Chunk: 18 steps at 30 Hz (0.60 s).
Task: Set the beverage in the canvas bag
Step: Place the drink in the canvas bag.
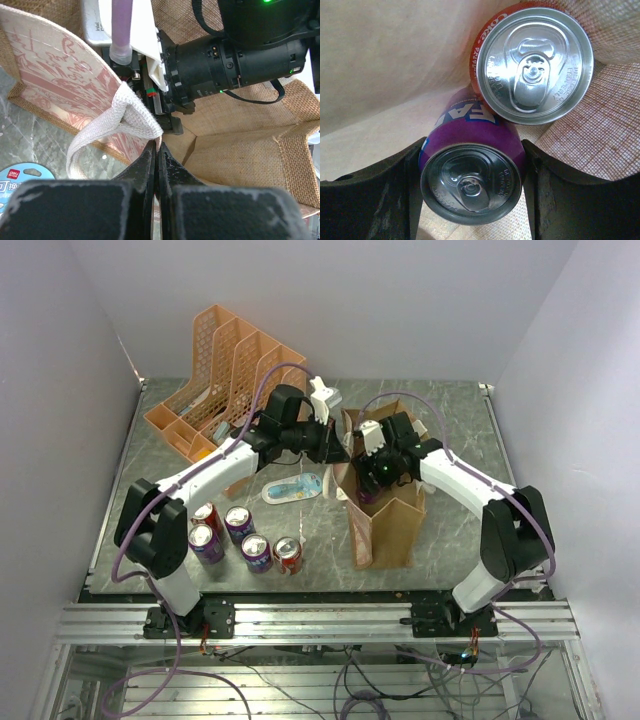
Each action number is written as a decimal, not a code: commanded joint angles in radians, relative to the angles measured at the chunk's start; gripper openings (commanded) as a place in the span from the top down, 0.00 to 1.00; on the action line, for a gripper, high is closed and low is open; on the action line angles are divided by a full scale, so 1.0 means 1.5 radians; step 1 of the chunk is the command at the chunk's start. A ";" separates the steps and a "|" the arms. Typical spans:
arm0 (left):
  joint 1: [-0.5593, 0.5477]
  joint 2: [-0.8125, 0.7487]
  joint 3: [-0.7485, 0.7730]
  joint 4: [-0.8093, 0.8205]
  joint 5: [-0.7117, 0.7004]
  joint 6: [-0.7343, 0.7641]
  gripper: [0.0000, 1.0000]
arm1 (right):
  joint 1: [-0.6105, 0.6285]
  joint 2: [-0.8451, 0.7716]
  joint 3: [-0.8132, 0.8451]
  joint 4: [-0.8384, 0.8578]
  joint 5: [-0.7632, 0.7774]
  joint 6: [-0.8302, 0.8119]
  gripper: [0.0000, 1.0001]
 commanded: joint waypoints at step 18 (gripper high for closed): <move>0.012 -0.024 -0.032 -0.025 0.003 0.032 0.93 | 0.023 0.056 -0.005 0.087 -0.027 0.063 0.54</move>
